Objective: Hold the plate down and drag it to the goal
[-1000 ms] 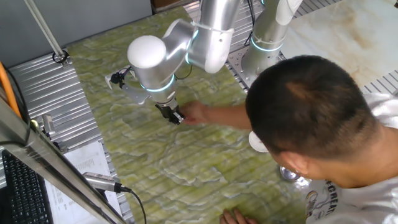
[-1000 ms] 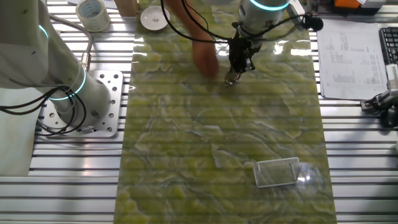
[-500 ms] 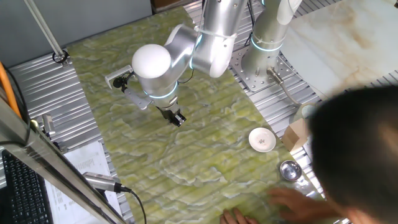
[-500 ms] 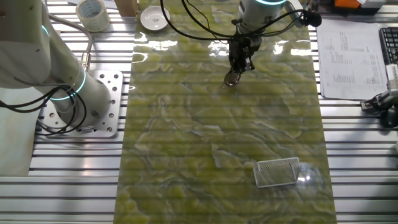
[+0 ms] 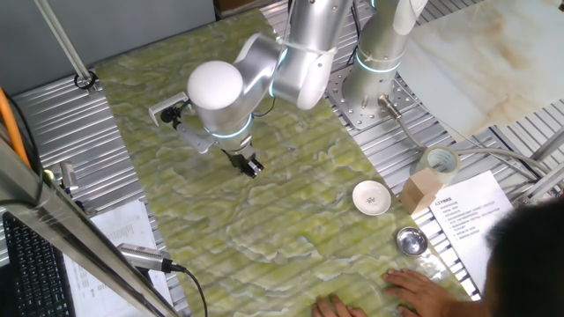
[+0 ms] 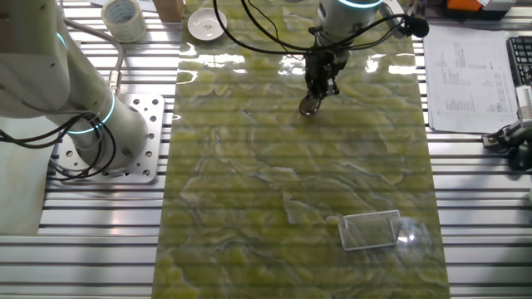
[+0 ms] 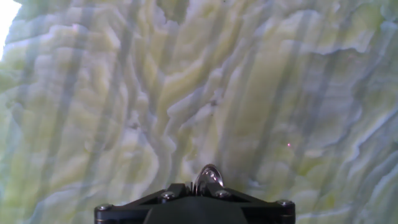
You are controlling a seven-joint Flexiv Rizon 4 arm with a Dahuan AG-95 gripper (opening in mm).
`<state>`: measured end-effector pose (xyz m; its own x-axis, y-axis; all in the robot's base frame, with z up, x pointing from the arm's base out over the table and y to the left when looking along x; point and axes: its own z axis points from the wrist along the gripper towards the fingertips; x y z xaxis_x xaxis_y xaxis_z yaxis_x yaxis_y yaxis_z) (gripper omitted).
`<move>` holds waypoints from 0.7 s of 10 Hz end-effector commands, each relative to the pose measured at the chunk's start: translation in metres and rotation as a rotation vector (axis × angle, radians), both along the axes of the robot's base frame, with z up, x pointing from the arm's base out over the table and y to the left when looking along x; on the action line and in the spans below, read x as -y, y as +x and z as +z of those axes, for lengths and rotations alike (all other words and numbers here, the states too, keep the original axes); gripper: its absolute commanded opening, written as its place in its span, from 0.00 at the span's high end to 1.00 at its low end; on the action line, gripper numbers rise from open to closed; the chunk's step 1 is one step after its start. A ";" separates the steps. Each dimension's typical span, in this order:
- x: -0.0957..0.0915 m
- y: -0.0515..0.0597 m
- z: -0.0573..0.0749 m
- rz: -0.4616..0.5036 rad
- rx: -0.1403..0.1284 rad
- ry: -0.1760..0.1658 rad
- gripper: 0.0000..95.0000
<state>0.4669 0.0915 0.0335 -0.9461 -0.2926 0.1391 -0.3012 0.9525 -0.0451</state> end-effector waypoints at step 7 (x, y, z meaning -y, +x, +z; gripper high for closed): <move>0.012 -0.001 0.000 0.015 0.003 0.003 1.00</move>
